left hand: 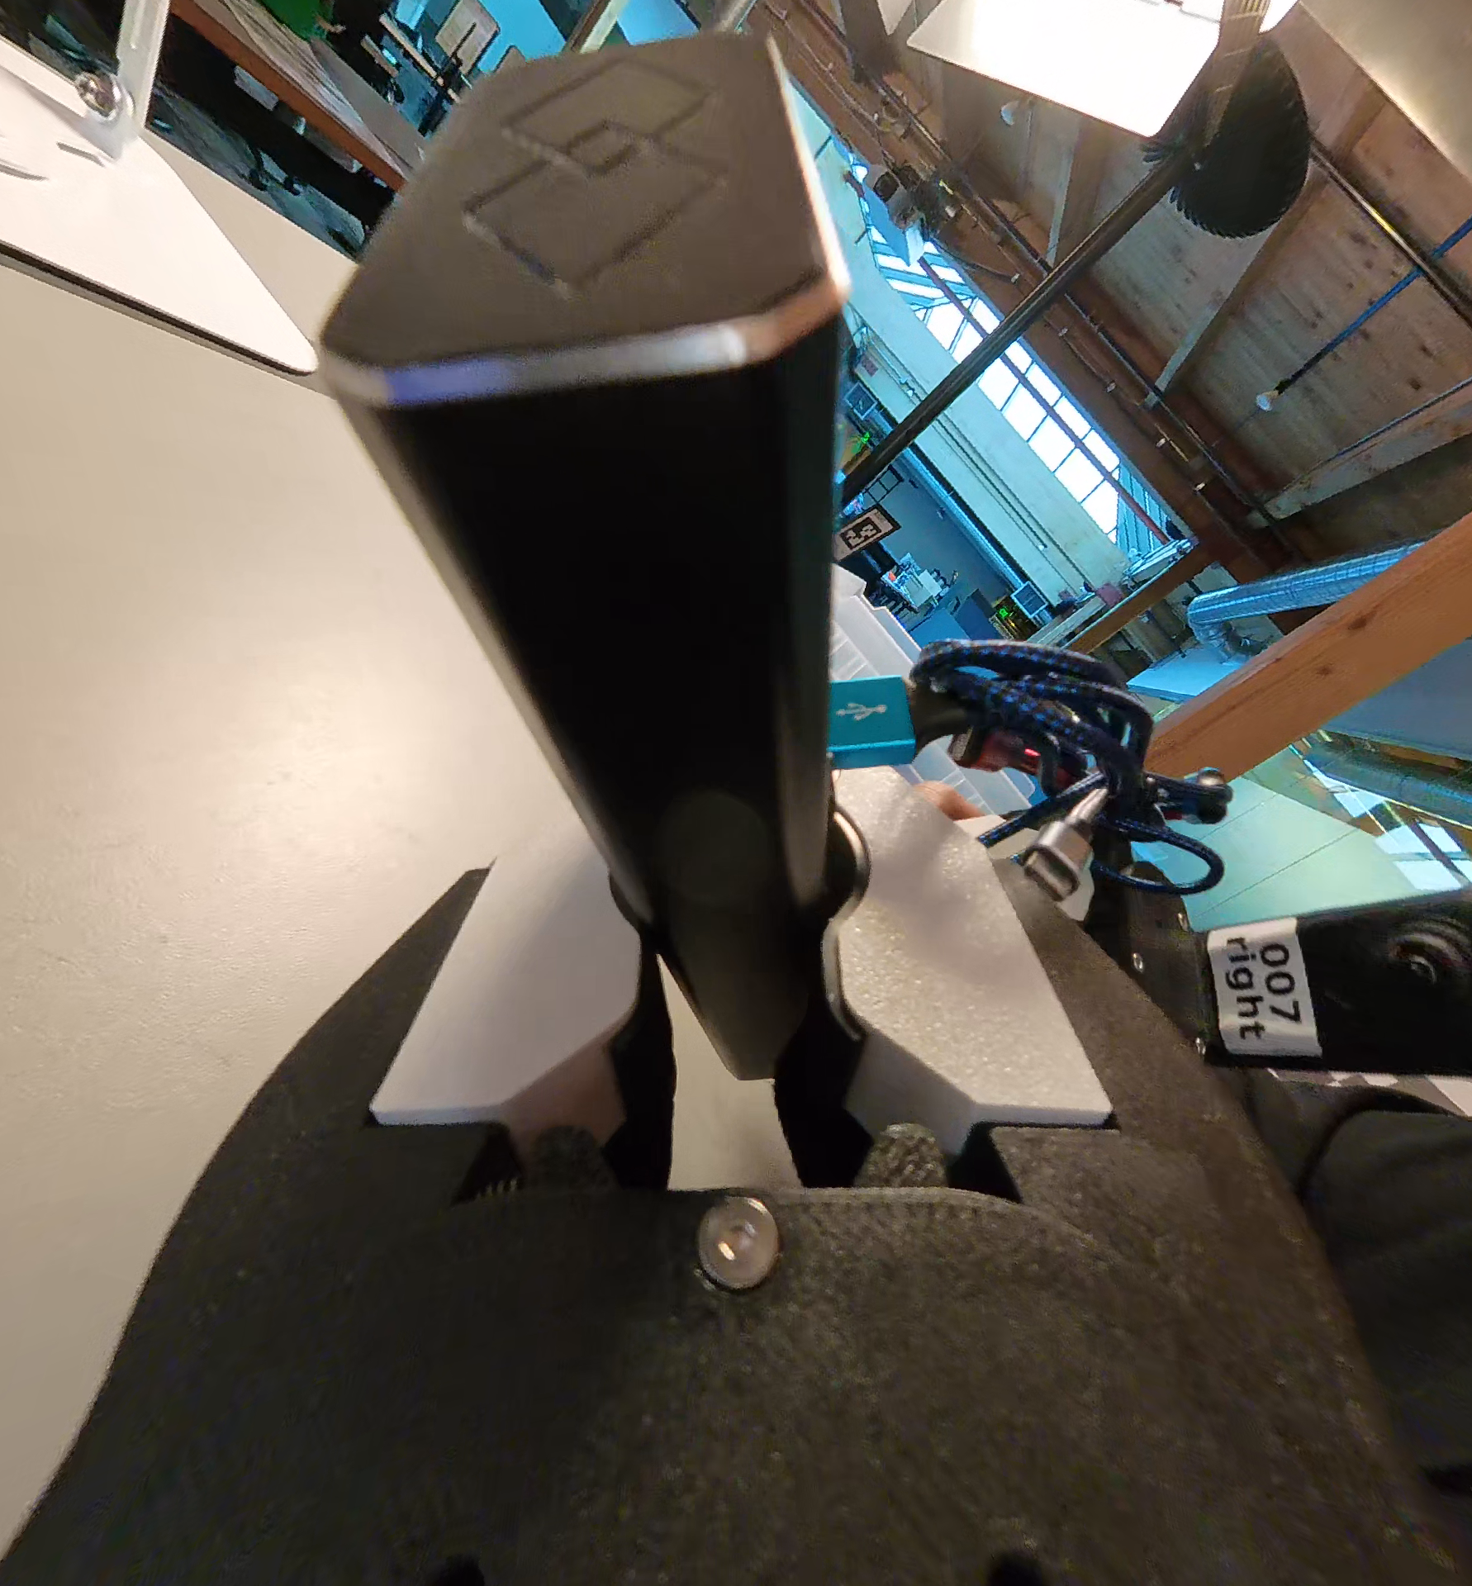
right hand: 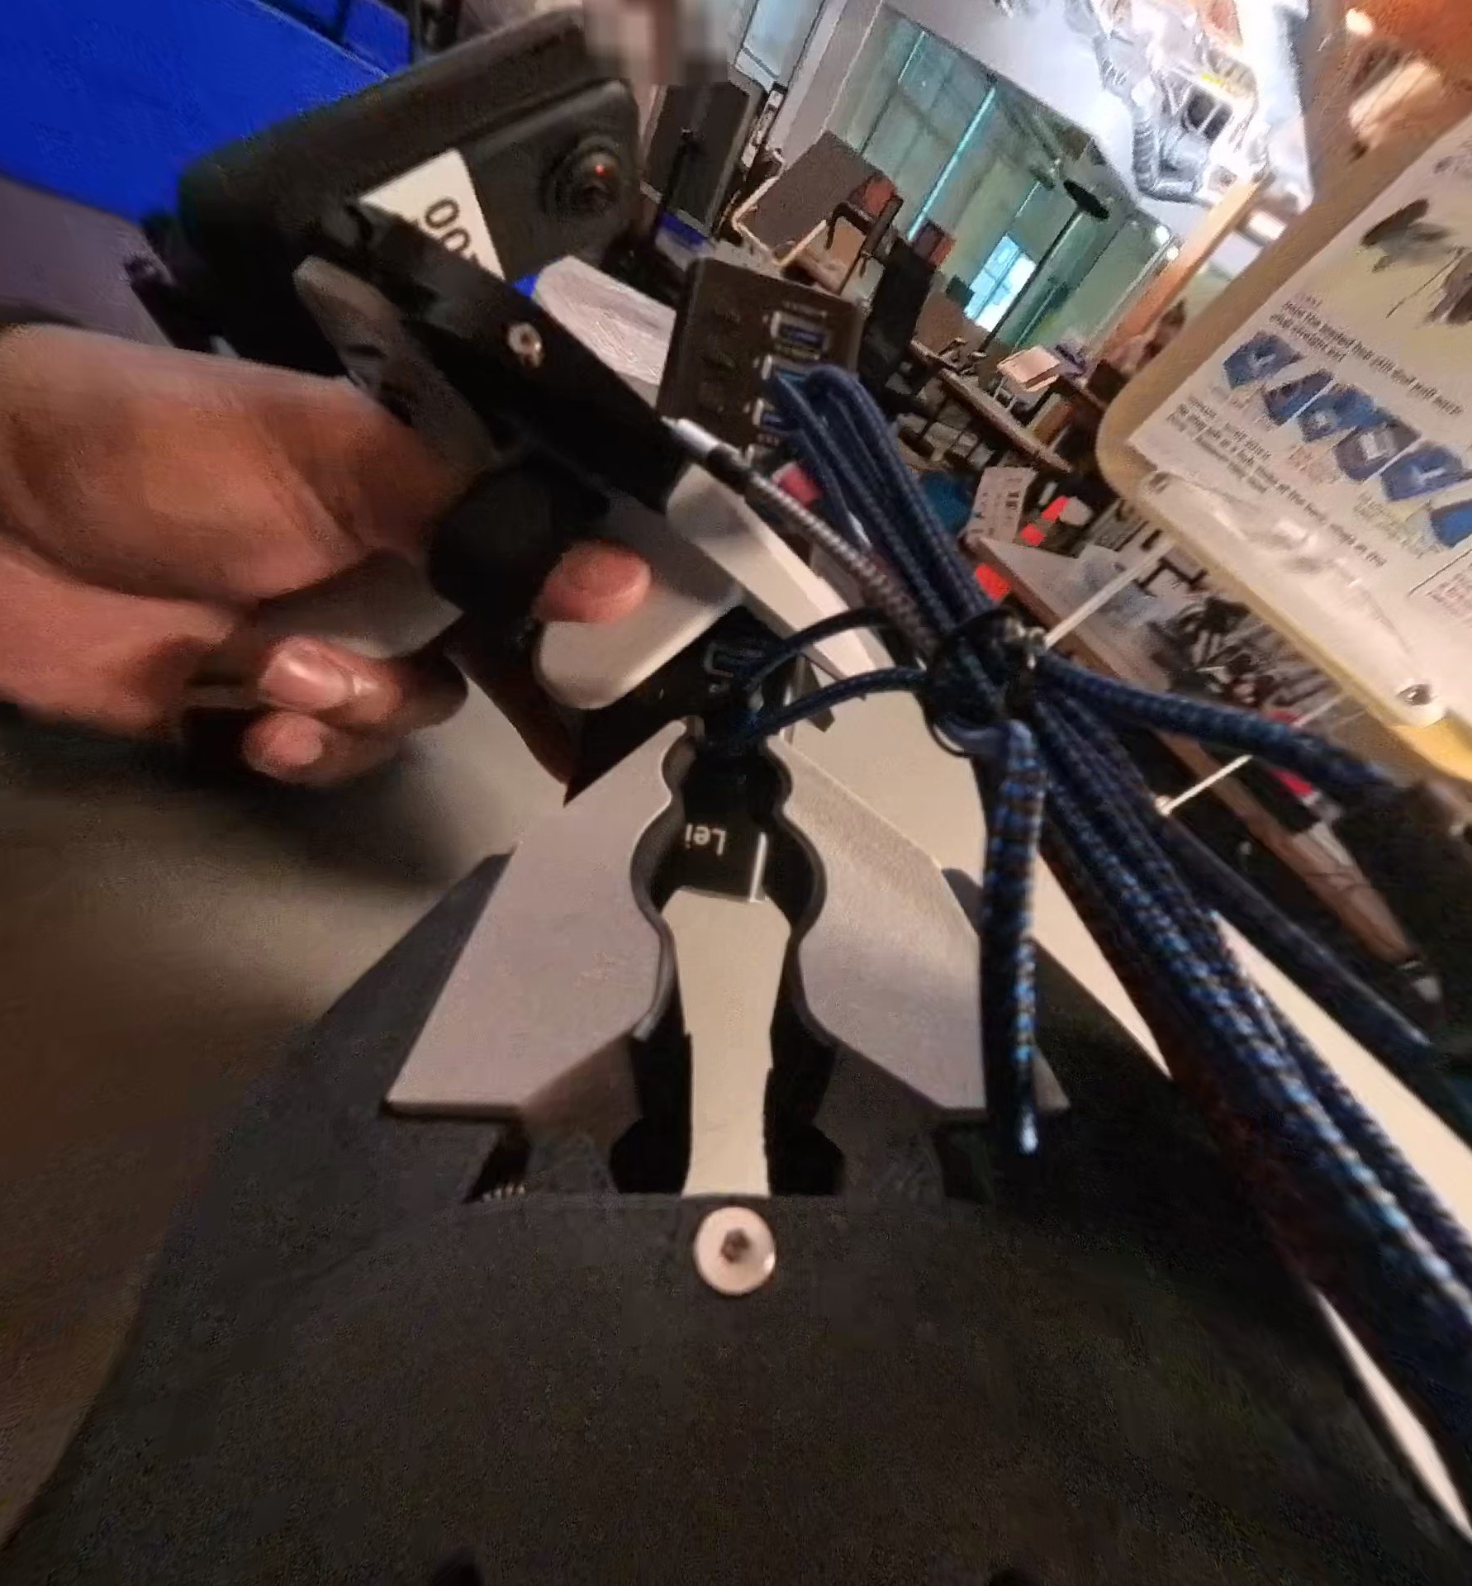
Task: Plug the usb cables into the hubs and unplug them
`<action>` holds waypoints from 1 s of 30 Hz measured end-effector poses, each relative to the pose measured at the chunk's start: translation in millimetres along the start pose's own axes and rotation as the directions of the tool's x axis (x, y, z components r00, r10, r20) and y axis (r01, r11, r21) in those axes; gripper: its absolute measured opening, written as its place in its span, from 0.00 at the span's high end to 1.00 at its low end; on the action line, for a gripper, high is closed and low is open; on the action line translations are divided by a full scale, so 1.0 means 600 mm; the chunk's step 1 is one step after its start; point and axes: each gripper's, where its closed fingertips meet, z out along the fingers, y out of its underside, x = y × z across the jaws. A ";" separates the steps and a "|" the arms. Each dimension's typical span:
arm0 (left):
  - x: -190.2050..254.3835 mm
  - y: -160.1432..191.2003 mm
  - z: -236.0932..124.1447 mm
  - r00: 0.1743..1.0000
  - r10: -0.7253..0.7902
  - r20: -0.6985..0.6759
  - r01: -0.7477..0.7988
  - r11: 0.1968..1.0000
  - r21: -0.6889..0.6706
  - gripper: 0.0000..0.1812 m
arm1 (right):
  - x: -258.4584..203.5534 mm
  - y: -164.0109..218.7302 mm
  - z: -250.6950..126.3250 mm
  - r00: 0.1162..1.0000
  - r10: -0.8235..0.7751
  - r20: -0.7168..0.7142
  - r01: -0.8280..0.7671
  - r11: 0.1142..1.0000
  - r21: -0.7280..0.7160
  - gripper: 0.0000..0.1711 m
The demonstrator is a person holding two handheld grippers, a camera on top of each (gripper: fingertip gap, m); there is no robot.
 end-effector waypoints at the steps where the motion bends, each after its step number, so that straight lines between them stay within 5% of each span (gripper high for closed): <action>1: 0.000 -0.001 -0.001 1.000 0.004 0.000 -0.004 1.000 0.003 0.81 | 0.000 -0.001 0.000 1.000 0.006 -0.002 -0.006 1.000 0.002 0.95; 4: -0.001 -0.001 0.000 0.999 0.049 0.021 -0.049 0.999 -0.003 0.80 | 0.003 0.001 0.001 0.952 0.290 0.102 -0.292 0.956 0.006 0.95; 7: -0.001 0.000 0.001 0.999 0.049 0.017 -0.049 0.999 -0.006 0.80 | 0.001 0.001 -0.001 0.993 0.114 0.036 -0.114 0.993 0.011 0.95; 10: -0.037 -0.025 -0.016 0.989 0.068 0.132 -0.073 0.997 0.039 0.86 | 0.006 -0.028 -0.018 0.960 0.265 0.095 -0.273 0.958 0.088 0.95; 12: -0.070 -0.056 -0.039 0.985 0.000 0.171 -0.017 0.995 0.100 0.85 | 0.018 -0.043 -0.033 0.989 0.147 0.023 -0.149 0.981 0.126 0.94; 20: -0.054 -0.045 -0.025 0.991 0.031 0.131 -0.040 0.997 0.065 0.86 | -0.028 0.022 -0.008 0.975 0.167 0.148 -0.160 0.985 -0.063 0.92; 27: -0.058 -0.058 -0.034 0.994 -0.021 0.112 0.008 0.993 0.117 0.84 | -0.036 0.001 -0.033 0.956 0.122 0.267 -0.128 0.992 0.006 0.85; 30: -0.053 -0.057 -0.032 0.995 -0.021 0.098 0.009 0.993 0.118 0.84 | -0.023 0.010 -0.017 0.966 0.184 0.182 -0.180 0.983 -0.040 0.89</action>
